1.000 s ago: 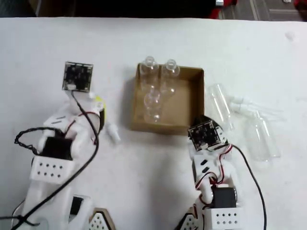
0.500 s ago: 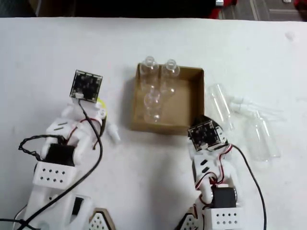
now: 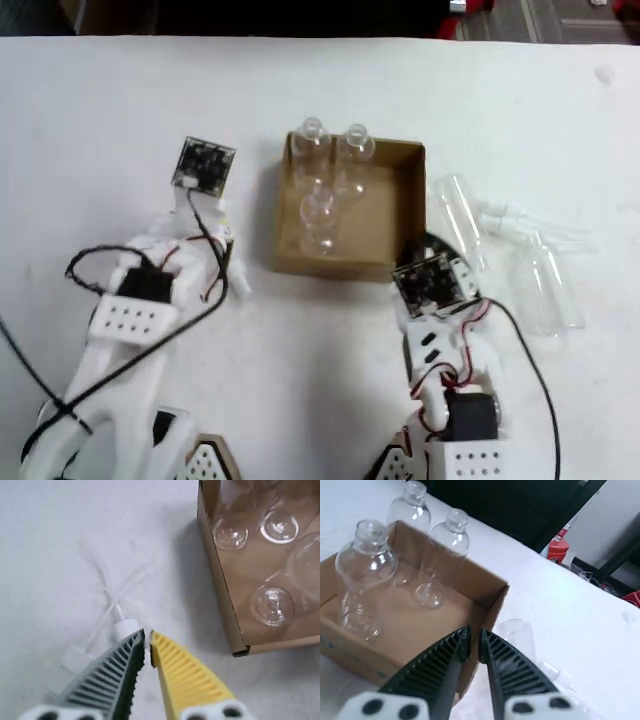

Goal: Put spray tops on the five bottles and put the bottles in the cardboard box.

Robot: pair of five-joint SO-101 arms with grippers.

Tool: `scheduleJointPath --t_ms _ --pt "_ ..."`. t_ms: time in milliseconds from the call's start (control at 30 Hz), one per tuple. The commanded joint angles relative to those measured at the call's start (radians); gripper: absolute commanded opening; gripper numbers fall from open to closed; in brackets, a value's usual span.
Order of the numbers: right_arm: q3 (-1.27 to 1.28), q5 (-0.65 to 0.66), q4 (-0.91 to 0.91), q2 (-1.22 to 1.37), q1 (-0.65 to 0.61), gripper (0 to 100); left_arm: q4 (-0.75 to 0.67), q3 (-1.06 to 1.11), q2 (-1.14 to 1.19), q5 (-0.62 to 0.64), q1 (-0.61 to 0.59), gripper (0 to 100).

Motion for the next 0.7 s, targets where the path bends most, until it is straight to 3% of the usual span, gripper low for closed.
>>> scheduleJointPath --t_ms 0,133,300,500,667 --pt "-0.212 0.011 0.104 -0.002 0.071 1.7 -0.015 -0.071 0.016 -0.009 0.013 2" --pt "-0.299 0.014 0.127 0.082 0.107 1.9 -0.021 -0.038 -0.021 -0.009 0.013 2" --pt "-0.477 0.009 0.085 0.455 0.16 1.7 -0.021 -0.021 -0.051 -0.009 0.015 2" --pt "-0.95 0.023 0.243 0.943 0.392 1.7 -0.061 -0.003 -0.05 -0.017 0.007 2" --pt "-1.194 0.193 0.306 1.264 0.568 2.2 -0.13 0.035 -0.05 -0.017 0.008 2"
